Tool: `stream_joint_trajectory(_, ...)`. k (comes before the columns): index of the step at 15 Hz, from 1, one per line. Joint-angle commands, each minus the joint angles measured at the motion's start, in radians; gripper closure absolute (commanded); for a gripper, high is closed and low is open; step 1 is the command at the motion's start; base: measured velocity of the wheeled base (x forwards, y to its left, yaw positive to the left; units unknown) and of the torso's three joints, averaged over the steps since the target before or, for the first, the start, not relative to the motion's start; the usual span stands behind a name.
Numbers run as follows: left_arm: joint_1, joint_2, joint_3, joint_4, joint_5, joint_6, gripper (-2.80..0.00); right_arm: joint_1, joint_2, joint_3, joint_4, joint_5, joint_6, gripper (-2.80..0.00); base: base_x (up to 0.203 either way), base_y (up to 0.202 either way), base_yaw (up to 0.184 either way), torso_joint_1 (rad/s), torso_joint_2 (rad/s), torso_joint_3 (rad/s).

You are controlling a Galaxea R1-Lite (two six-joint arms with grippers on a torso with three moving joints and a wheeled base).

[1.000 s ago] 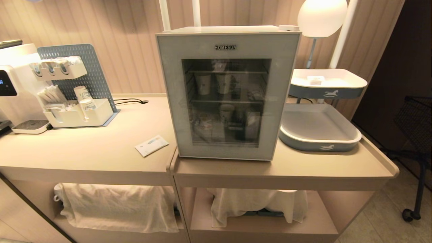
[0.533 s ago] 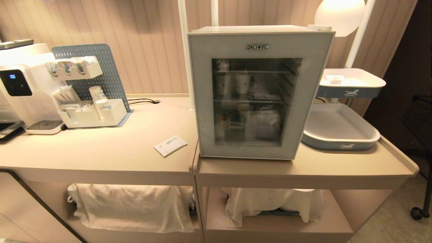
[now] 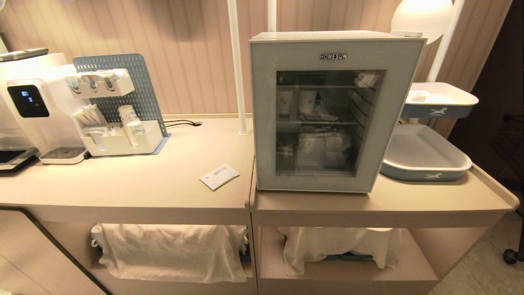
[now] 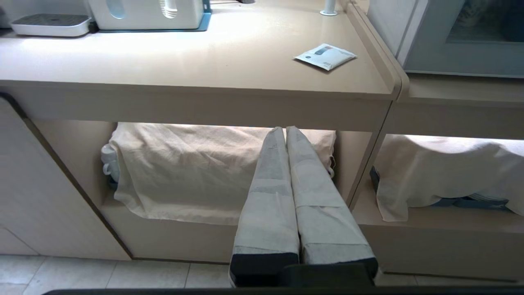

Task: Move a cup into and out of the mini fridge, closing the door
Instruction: Open the freezer door

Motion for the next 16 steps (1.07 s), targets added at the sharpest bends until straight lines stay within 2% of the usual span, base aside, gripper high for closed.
stream_joint_trajectory(1,0.001,0.000,0.000,0.001,0.000,0.000,0.00,0.001,0.002,0.000,0.001,0.000,-0.001,0.00,0.000,0.000,0.000,0.000,0.00,0.000)
stream_joint_trajectory(6,0.000,0.000,0.000,-0.001,0.000,0.000,0.00,0.001,0.002,0.000,0.001,0.000,-0.001,0.00,0.148,-0.179,0.002,0.001,0.00,0.002)
stream_joint_trajectory(11,0.002,0.000,0.000,0.001,0.000,0.000,0.00,0.001,0.001,0.000,0.001,0.000,-0.001,0.00,0.013,-0.025,0.000,0.003,0.00,0.000)
stream_joint_trajectory(16,0.000,0.000,0.000,-0.001,0.000,0.000,0.00,0.001,0.001,0.000,0.001,0.000,-0.001,0.00,0.126,-0.002,0.001,0.003,0.00,-0.001)
